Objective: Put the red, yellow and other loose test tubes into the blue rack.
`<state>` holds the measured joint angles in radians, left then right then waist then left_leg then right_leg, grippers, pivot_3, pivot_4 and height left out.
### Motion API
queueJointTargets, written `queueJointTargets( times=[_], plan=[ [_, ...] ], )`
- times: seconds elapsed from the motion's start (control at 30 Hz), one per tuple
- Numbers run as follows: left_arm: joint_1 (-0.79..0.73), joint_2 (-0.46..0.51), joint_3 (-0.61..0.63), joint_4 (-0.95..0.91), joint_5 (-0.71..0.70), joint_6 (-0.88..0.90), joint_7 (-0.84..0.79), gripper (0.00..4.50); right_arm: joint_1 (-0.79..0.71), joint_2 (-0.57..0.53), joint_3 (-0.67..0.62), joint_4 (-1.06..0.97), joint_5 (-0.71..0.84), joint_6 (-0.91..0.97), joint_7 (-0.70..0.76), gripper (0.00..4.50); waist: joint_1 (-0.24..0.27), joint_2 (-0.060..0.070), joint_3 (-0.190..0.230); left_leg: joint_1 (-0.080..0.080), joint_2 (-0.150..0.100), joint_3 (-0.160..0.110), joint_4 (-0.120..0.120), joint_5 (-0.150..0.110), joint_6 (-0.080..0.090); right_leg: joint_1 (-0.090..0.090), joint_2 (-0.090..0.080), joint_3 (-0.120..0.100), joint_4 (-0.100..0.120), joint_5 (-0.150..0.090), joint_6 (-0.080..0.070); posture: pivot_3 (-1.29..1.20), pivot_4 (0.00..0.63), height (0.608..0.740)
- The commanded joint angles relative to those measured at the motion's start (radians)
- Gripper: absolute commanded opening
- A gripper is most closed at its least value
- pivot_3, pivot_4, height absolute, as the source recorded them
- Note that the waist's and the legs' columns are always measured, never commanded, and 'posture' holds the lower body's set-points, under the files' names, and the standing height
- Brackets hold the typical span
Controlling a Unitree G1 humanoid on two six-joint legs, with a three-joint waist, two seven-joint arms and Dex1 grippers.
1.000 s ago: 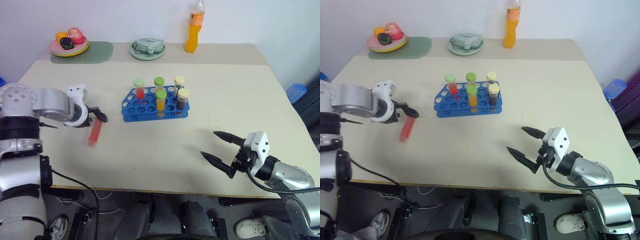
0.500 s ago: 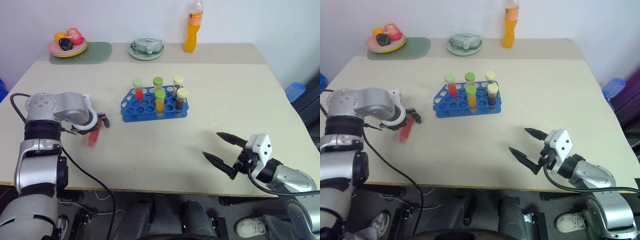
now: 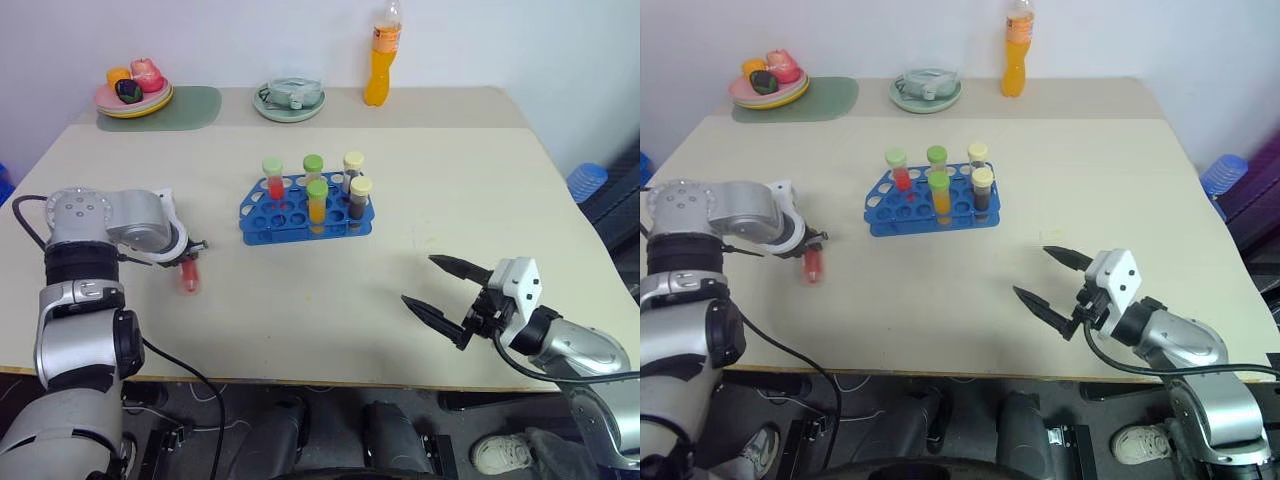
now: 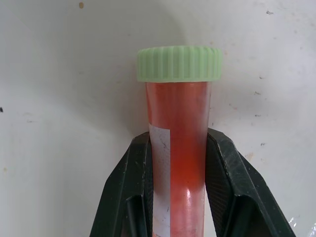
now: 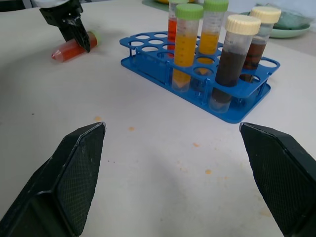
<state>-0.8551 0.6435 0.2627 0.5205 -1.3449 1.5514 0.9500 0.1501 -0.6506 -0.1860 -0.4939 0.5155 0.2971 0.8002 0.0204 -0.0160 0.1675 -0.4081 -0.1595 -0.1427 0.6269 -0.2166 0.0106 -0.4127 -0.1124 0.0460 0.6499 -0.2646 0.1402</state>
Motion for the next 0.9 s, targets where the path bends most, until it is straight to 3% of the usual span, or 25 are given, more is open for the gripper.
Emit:
queueJointTargets(
  times=[0.03, 0.1, 0.13, 0.23, 0.3, 0.37, 0.47, 0.6, 0.73, 0.9],
  plan=[
    [0.104, 0.078, -0.009, -0.261, 0.038, 0.011, -0.292, 0.87, -0.014, -0.014, -0.010, 0.006, -0.001, -0.013, 0.018, 4.50, -0.007, 0.000, 0.000, 0.000, 0.000, 0.000, 0.000, 0.001, -0.001, 0.000, 0.000, 0.000, 0.000, 0.000, 0.000, 0.00, 0.150, 0.740],
    [0.218, 0.136, 0.001, -0.505, 0.046, -0.131, -0.705, 0.87, -0.024, -0.018, -0.012, 0.022, -0.002, -0.017, 0.030, 4.50, -0.020, 0.000, 0.000, -0.001, 0.001, 0.002, 0.000, 0.001, -0.002, -0.001, 0.000, 0.002, 0.000, 0.000, 0.000, 0.00, 0.150, 0.740],
    [0.257, 0.184, -0.025, -0.579, 0.087, -0.179, -0.814, 0.87, -0.029, -0.020, -0.012, 0.029, -0.002, -0.018, 0.036, 4.50, -0.021, -0.001, 0.001, -0.001, 0.001, 0.003, -0.001, 0.002, -0.004, -0.001, 0.000, 0.002, 0.000, 0.000, 0.000, 0.00, 0.150, 0.740],
    [0.294, 0.227, -0.051, -0.644, 0.223, -0.343, -0.994, 0.87, -0.043, -0.025, -0.013, 0.045, -0.001, -0.019, 0.049, 4.50, -0.009, -0.001, 0.001, -0.001, 0.002, 0.003, -0.001, 0.000, -0.001, 0.000, 0.000, 0.002, -0.002, 0.000, -0.001, 0.00, 0.150, 0.740],
    [0.313, 0.215, -0.073, -0.725, 0.363, -0.553, -1.114, 0.87, -0.052, -0.033, -0.018, 0.052, 0.001, -0.015, 0.060, 4.50, -0.005, 0.000, 0.001, -0.001, 0.002, 0.003, 0.000, -0.002, 0.001, 0.001, -0.001, 0.002, -0.003, -0.001, -0.004, 0.00, 0.150, 0.740],
    [0.347, 0.151, -0.080, -0.789, 0.495, -0.788, -1.195, 0.87, -0.057, -0.043, -0.024, 0.056, -0.002, -0.016, 0.065, 4.50, -0.003, 0.000, 0.001, -0.001, 0.001, 0.003, 0.000, -0.002, 0.003, 0.003, -0.002, 0.002, -0.006, -0.001, -0.004, 0.00, 0.150, 0.740],
    [0.371, 0.064, -0.141, -0.816, 0.651, -0.995, -1.258, 0.87, -0.051, -0.053, -0.048, 0.039, 0.011, 0.000, 0.055, 4.50, -0.003, 0.000, 0.000, -0.001, 0.001, 0.003, -0.001, -0.004, 0.006, 0.005, -0.002, 0.002, -0.012, -0.001, -0.003, 0.00, 0.150, 0.740],
    [0.369, -0.155, -0.213, -0.704, 0.846, -1.341, -1.295, 0.87, 0.013, -0.045, -0.104, -0.014, 0.037, 0.028, 0.022, 4.50, 0.001, -0.001, 0.001, -0.002, 0.001, 0.003, -0.001, -0.005, 0.008, 0.007, -0.002, 0.000, -0.018, 0.001, 0.000, 0.00, 0.150, 0.740],
    [0.344, -0.305, -0.266, -0.574, 0.951, -1.523, -1.322, 0.87, 0.064, -0.015, -0.157, -0.048, 0.055, 0.030, -0.019, 4.50, 0.014, 0.000, 0.000, -0.002, 0.001, 0.004, 0.000, -0.006, 0.010, 0.007, -0.002, 0.000, -0.018, 0.001, 0.000, 0.00, 0.150, 0.740],
    [0.348, -0.407, -0.330, -0.381, 1.097, -1.734, -1.358, 0.87, 0.145, -0.001, -0.185, -0.127, 0.057, 0.050, -0.066, 4.50, 0.021, 0.000, 0.000, -0.002, 0.001, 0.004, 0.001, -0.006, 0.011, 0.008, -0.002, 0.000, -0.018, 0.002, 0.002, 0.00, 0.150, 0.740]
  ],
)
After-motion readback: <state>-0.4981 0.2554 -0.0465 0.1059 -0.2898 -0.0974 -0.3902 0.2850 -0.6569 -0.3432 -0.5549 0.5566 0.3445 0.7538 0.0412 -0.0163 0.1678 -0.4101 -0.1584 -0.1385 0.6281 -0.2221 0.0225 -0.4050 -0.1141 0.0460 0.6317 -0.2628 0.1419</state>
